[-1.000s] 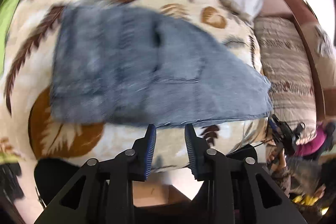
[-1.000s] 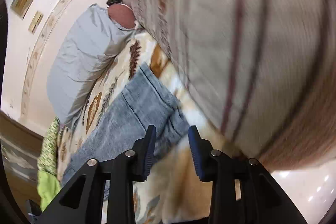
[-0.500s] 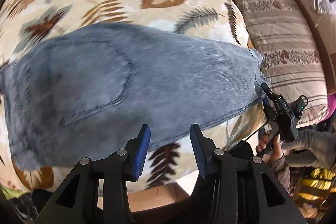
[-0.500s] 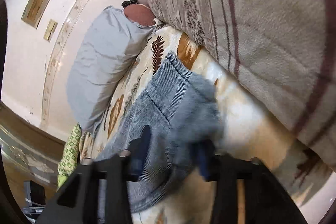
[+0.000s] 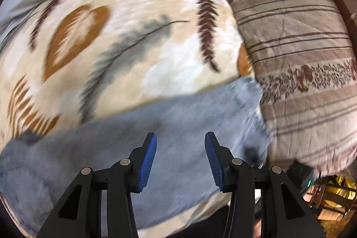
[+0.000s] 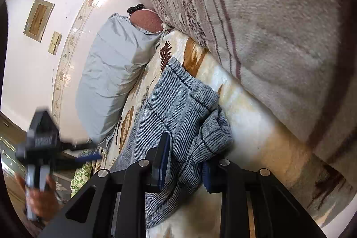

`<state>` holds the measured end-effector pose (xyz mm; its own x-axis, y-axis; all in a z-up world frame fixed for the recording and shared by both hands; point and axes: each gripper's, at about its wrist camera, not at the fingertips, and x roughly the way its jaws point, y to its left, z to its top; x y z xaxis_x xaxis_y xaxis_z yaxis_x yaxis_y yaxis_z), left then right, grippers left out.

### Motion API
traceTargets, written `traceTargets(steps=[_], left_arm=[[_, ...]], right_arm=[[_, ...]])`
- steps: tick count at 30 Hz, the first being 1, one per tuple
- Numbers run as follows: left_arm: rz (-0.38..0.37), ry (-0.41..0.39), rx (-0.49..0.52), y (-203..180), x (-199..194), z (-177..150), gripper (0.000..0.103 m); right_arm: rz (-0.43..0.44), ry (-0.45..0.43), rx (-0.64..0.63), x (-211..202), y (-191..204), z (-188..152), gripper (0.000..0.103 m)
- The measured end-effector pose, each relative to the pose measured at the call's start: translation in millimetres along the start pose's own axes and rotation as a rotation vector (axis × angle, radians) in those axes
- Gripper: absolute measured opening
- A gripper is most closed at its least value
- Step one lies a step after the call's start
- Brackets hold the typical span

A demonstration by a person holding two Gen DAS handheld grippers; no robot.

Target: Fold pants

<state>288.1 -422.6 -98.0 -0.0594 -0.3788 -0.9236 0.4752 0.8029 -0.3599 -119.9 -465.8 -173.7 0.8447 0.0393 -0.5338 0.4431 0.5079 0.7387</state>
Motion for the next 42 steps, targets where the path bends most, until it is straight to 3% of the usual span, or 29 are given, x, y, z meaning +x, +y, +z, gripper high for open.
traceTargets(steps=[5,12,19,22,26,29,35,38,39,41,42], left_arm=[[-0.009,0.073,0.033,-43.2,53.5,49.1,0.046],[-0.019,0.152,0.122,-69.9,113.2,103.5,0.051],[-0.019,0.231,0.245,-90.5,160.2,112.8,0.052],[-0.053,0.257,0.286,-93.8,174.0,108.1,0.056],[-0.074,0.255,0.393,-97.0,185.1,98.6,0.061],[-0.099,0.264,0.401,-94.6,189.6,98.7,0.063],[-0.052,0.238,0.429,-100.0,206.7,93.6,0.070],[-0.048,0.199,0.431,-102.7,210.4,85.0,0.066],[-0.045,0.184,0.427,-103.1,209.0,80.0,0.058],[-0.065,0.159,0.430,-104.4,205.4,73.6,0.030],[-0.076,0.159,0.421,-104.1,204.2,70.0,0.022]], right_arm=[[0.012,0.010,-0.022,2.6,1.8,1.8,0.027],[0.019,0.035,-0.049,1.9,-0.6,0.5,0.027],[0.018,0.024,-0.054,6.1,2.2,4.1,0.027],[0.016,0.021,-0.057,8.3,3.0,6.3,0.027],[0.017,0.024,-0.063,8.7,2.8,6.4,0.027],[0.016,0.028,-0.067,8.5,2.7,5.7,0.027],[-0.001,0.028,-0.077,13.9,5.8,9.0,0.027],[-0.007,0.020,-0.084,18.3,8.4,11.8,0.018],[-0.009,0.020,-0.086,19.3,8.2,12.9,0.016],[-0.014,0.019,-0.107,19.9,11.5,13.9,0.015],[-0.019,0.016,-0.125,18.3,14.7,14.1,0.014]])
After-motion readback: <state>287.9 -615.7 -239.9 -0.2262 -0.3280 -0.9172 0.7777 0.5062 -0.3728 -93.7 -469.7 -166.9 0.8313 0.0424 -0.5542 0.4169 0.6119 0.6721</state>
